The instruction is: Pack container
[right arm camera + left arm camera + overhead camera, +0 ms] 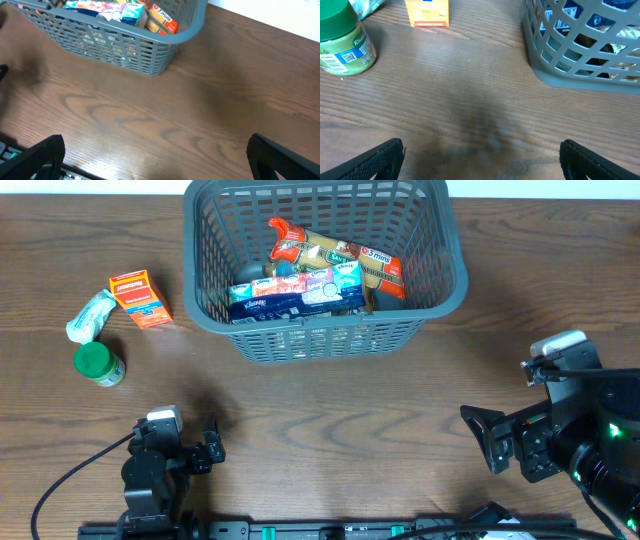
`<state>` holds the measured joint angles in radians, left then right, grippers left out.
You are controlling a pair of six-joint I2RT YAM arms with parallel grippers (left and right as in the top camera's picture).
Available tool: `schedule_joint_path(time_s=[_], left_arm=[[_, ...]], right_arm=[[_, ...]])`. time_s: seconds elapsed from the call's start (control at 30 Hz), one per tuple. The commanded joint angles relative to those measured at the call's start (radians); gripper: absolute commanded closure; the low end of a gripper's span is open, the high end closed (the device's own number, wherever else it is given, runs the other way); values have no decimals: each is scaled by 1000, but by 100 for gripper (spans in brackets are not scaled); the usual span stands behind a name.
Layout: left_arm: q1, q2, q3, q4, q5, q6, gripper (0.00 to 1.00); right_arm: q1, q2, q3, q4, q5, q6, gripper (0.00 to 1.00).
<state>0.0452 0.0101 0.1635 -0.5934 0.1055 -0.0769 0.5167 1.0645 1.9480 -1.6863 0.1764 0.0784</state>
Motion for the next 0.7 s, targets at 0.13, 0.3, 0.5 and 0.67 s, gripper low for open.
schedule_joint_path(time_s=[0.13, 0.3, 0.5, 0.67], left_arm=[[7, -6, -10, 4, 6, 13, 2], [7, -6, -10, 13, 7, 13, 2], [7, -6, -10, 32, 24, -73, 2], [7, 35, 40, 67, 127, -145, 2]], right_arm=[[8, 0, -2, -2, 10, -13, 1], [8, 0, -2, -2, 10, -13, 1], [8, 0, -2, -2, 10, -13, 1], [8, 0, -2, -2, 10, -13, 1]])
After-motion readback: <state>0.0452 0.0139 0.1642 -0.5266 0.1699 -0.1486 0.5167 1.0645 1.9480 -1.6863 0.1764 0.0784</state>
